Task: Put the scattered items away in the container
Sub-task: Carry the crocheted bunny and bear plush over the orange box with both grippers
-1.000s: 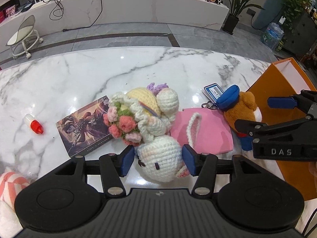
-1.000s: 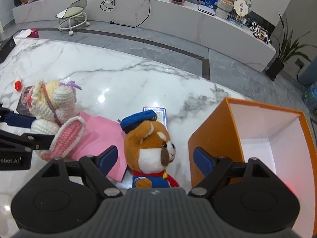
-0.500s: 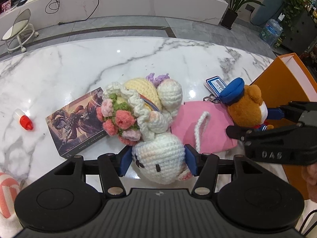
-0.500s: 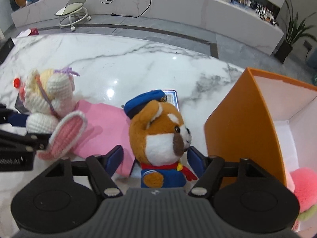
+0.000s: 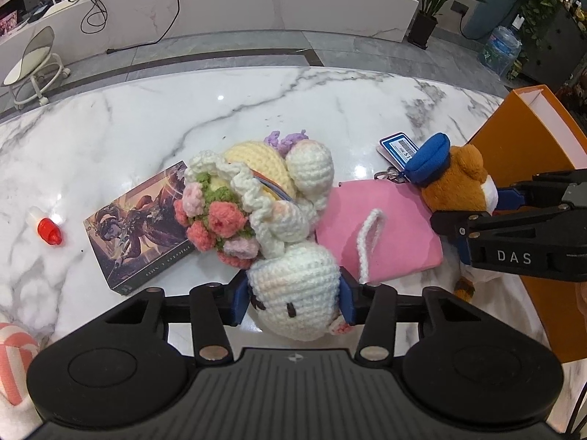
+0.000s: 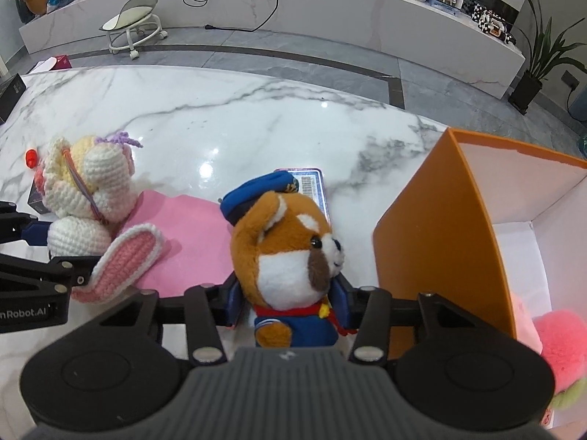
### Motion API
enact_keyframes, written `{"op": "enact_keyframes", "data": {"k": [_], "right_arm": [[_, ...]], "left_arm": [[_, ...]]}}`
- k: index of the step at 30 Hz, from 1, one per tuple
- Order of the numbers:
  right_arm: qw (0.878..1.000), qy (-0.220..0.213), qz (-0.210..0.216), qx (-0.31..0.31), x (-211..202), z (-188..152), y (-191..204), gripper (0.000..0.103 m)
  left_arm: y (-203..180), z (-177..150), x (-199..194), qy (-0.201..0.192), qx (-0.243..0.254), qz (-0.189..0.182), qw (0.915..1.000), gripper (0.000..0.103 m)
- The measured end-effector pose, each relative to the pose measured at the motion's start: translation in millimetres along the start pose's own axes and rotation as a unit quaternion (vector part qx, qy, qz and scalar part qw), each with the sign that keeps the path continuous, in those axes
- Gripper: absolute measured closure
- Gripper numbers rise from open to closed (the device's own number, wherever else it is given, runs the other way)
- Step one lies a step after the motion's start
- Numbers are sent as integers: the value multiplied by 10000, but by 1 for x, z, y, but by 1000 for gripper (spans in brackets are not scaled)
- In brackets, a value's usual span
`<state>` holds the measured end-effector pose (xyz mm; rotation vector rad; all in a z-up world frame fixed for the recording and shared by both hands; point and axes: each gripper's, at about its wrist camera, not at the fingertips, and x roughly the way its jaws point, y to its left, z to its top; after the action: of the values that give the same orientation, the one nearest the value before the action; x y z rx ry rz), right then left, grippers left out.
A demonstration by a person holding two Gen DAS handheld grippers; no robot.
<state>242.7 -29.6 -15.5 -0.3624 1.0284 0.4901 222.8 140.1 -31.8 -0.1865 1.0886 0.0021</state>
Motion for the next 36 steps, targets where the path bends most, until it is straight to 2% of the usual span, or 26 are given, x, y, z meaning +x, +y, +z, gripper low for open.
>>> {"op": "enact_keyframes", "data": {"k": [12, 30, 36], "right_arm": [[9999, -62, -80, -21, -18, -2, 1, 55], [9982, -570, -144, -114, -95, 1, 8, 55], [9970, -733, -189, -137, -122, -1, 9, 55]], "left_arm": [[0, -2, -17, -91, 35, -35, 9999, 51], [-12, -1, -88, -615, 154, 116, 9979, 51], [-27, 1, -105, -746, 249, 137, 9968, 51]]}}
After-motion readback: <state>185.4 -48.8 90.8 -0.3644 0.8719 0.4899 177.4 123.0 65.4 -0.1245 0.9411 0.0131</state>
